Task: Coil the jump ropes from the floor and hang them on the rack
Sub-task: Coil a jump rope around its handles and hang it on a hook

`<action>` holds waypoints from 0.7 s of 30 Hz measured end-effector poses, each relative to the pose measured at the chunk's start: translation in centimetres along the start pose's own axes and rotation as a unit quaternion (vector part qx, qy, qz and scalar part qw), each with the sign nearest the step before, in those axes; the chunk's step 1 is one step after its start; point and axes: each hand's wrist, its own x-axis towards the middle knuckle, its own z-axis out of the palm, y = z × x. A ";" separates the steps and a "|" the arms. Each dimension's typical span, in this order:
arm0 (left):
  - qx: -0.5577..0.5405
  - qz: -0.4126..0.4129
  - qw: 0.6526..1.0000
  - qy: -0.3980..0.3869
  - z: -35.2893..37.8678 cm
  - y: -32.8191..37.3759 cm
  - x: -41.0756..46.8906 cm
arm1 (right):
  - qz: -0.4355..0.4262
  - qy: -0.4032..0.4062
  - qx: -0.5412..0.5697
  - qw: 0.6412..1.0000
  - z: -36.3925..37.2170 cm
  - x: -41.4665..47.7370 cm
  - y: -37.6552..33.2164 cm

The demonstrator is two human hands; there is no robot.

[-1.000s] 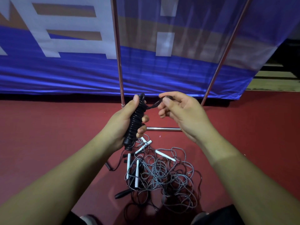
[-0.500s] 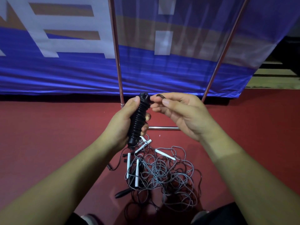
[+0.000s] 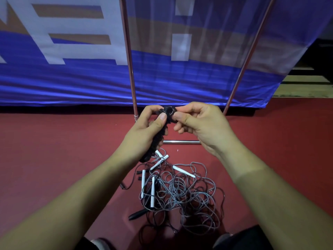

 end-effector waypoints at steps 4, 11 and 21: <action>0.021 0.026 0.999 0.018 0.5 0.2 0.0 | 0.003 0.005 0.001 1.000 -0.1 0.1 -0.1; 0.037 0.035 0.998 0.020 0.7 0.1 -0.1 | -0.049 0.024 -0.114 0.992 0.6 0.0 0.1; 0.044 0.012 0.999 0.017 1.3 -0.2 -0.3 | -0.052 0.056 -0.205 0.976 0.6 0.0 0.7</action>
